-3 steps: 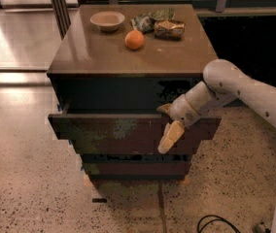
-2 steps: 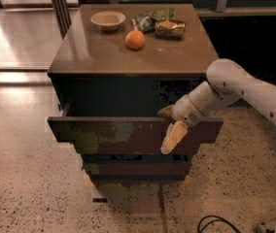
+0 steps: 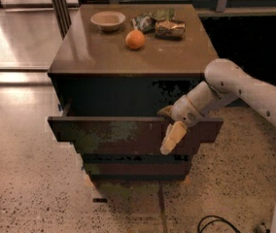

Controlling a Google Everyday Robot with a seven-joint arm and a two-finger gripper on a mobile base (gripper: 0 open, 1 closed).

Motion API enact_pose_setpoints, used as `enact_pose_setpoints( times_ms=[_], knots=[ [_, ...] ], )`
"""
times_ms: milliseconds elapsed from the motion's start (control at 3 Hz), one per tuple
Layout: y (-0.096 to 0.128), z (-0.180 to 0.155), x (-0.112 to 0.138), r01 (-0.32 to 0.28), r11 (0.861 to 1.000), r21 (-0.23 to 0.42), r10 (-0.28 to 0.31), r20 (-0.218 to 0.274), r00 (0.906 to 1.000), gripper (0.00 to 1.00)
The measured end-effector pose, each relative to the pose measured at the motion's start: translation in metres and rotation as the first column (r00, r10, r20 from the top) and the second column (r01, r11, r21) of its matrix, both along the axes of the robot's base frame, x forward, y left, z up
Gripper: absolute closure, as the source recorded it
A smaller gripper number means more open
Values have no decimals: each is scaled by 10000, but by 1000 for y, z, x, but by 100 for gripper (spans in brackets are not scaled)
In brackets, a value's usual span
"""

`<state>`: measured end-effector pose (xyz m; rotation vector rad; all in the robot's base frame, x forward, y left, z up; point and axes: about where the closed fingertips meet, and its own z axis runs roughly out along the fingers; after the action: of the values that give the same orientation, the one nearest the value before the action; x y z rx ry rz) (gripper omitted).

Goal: Open top drawer

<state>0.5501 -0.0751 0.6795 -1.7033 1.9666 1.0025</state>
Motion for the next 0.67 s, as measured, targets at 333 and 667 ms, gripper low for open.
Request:
enact_pose_setpoints(
  times_ms=[333, 667],
  knots=[
    [0, 1, 0, 0, 10000, 0, 0, 0, 10000, 0],
    [-3, 6, -21, -28, 10000, 88, 31, -427, 9991, 0]
  ],
)
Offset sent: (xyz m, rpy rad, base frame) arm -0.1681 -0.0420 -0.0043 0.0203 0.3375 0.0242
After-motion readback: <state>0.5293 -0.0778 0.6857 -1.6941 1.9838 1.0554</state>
